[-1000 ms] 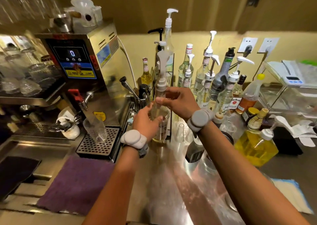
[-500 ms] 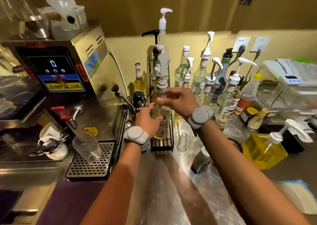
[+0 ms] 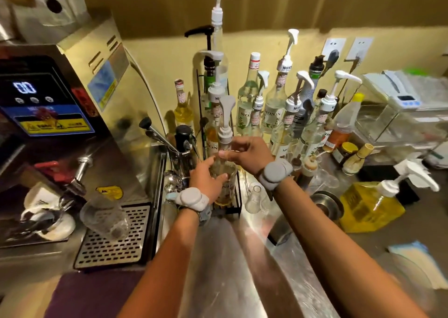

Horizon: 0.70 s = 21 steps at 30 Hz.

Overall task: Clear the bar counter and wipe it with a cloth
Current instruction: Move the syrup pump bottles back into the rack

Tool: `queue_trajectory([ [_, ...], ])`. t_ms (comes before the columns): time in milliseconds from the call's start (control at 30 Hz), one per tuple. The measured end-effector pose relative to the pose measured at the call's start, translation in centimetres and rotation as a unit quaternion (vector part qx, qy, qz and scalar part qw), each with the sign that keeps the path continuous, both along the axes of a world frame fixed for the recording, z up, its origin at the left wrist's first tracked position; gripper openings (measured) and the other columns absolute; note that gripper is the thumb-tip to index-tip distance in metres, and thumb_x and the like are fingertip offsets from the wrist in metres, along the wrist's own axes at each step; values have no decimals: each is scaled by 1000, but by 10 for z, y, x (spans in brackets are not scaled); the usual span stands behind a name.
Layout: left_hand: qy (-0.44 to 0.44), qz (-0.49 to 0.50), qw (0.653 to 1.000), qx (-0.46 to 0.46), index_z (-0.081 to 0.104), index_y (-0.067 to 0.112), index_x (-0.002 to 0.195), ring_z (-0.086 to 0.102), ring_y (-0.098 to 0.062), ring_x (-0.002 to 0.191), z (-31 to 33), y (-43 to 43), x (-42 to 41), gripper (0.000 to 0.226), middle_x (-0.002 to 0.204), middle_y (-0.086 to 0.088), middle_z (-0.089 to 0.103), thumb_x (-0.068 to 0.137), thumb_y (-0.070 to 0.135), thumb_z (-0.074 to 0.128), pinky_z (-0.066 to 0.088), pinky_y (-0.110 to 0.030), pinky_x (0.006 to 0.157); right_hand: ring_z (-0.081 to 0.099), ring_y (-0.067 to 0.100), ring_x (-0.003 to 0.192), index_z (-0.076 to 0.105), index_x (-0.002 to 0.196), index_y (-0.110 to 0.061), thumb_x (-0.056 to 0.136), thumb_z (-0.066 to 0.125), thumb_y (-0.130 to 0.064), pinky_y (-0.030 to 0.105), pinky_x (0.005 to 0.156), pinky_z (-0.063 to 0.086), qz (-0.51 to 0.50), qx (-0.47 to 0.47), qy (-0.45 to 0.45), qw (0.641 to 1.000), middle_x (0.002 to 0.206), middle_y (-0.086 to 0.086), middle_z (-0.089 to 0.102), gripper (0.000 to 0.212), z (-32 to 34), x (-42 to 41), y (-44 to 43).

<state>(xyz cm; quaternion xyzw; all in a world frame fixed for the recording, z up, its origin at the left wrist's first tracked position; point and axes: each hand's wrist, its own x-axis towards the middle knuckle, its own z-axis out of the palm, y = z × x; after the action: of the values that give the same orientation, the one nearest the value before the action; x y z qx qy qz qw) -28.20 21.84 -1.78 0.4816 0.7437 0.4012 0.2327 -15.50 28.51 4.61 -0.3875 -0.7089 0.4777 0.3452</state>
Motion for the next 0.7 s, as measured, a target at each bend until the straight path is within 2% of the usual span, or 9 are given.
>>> queue_trajectory([
  [67,-6,-4,1000,6,67,22,117,64,-18,94,-4,1,-3,40,98,3,71,78,21,78,50,-27,84,40,15,66,64,65,-37,79,83,-15,24,63,38,-4,13,-15,1000,67,10,50,33,-4,-2,1],
  [167,-12,-6,1000,12,67,25,115,64,-14,85,-7,1,-6,40,90,6,70,77,20,78,50,-25,76,40,13,65,63,67,-40,78,84,-16,17,60,38,0,14,-11,1000,67,7,52,33,-9,-5,3],
  [267,-21,-5,1000,16,66,28,115,62,-9,82,-9,1,-7,41,85,15,66,77,19,78,45,-21,74,44,15,70,77,88,-20,78,84,-17,25,67,41,3,-8,-9,1000,72,16,57,12,-13,-9,4],
  [333,-26,-5,1000,12,65,29,117,60,-5,79,-12,1,-8,43,84,16,66,78,19,78,42,-17,71,44,16,70,77,88,-15,78,84,-17,29,70,40,4,-15,-12,1000,71,21,57,12,-17,-12,5],
  [367,-27,-6,1000,11,65,29,119,60,-7,80,-13,1,-9,44,86,14,66,78,19,77,42,-18,72,42,16,69,76,79,-21,78,84,-16,29,70,39,2,-15,-10,1000,68,17,54,9,-17,-12,5],
  [433,-27,-6,1000,9,63,30,122,62,-12,85,-15,2,-9,46,90,11,69,79,19,77,43,-21,76,39,15,66,69,64,-34,78,84,-17,26,67,36,-5,-7,-8,1000,64,8,47,27,-20,-12,7],
  [500,-32,-11,999,10,63,30,123,64,-12,87,-17,5,-10,47,92,10,71,79,18,76,47,-22,78,39,15,66,68,61,-39,78,84,-17,26,66,37,-8,-1,-8,1000,66,8,46,32,-22,-11,9],
  [600,-58,-23,998,16,61,30,125,64,-9,89,-21,6,-11,49,94,11,71,80,14,74,51,-25,84,49,16,70,76,83,-24,77,84,-18,37,73,51,-12,-26,-7,1000,73,11,57,12,-22,-13,10],
  [700,-70,-30,997,20,59,29,125,63,-10,96,-24,7,-13,51,99,15,69,79,12,74,50,-22,85,57,13,73,76,95,-13,75,86,-21,48,89,58,-36,-51,-12,998,76,3,63,24,-28,-15,11],
])
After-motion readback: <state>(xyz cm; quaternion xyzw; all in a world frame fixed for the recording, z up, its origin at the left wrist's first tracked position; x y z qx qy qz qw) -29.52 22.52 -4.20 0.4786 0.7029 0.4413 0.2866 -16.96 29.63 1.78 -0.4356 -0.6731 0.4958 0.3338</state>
